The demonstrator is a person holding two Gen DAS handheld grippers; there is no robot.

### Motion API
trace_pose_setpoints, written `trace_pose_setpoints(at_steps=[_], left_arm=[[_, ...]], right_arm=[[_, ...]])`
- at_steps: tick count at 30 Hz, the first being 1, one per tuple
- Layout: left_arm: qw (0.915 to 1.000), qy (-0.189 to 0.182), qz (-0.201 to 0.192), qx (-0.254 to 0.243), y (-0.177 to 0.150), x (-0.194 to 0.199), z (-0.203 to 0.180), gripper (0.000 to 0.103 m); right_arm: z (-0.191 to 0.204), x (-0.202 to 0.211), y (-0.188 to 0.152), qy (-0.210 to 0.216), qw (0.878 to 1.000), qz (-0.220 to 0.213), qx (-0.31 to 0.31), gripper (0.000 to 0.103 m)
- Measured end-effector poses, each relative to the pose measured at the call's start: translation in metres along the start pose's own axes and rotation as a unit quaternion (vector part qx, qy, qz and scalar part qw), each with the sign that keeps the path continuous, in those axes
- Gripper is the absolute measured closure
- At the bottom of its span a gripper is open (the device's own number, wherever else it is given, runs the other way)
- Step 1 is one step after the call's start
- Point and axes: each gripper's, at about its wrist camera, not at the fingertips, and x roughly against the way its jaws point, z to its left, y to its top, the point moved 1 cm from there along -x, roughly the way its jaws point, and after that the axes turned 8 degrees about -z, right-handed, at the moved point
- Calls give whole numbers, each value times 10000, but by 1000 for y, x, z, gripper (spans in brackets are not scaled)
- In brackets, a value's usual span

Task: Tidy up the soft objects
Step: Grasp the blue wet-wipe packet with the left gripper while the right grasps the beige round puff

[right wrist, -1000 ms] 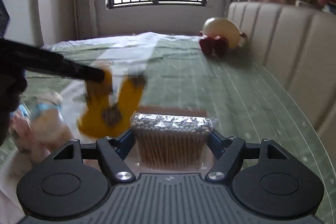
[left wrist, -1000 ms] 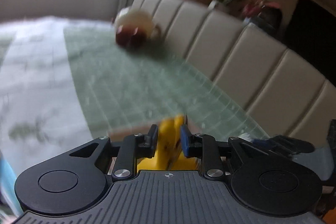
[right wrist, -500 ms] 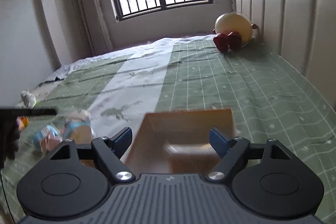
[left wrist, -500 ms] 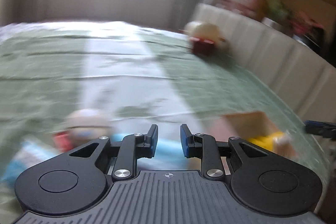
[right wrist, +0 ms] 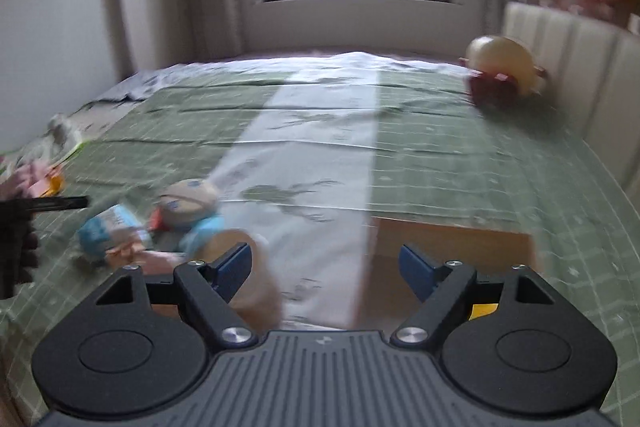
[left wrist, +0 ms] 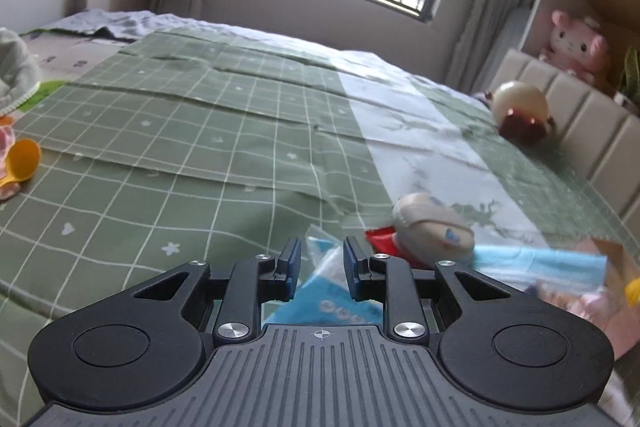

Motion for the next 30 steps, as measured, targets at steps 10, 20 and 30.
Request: trace_pose_setpoints(at_steps=[10,20,30], left_arm=[[9477,-370,401,-3144,-53,-4,-73,63],[9452,83,-62,-3263,-46,-2,-68,34],[9829,-375,509,-1732,-30,-37,-35,37]], right_arm=[[91,-20,15,889,9950,118,434,22],[112,-28,16,1040,9930,256,504,22],[125,-71,50,959,9915,866,126,22]])
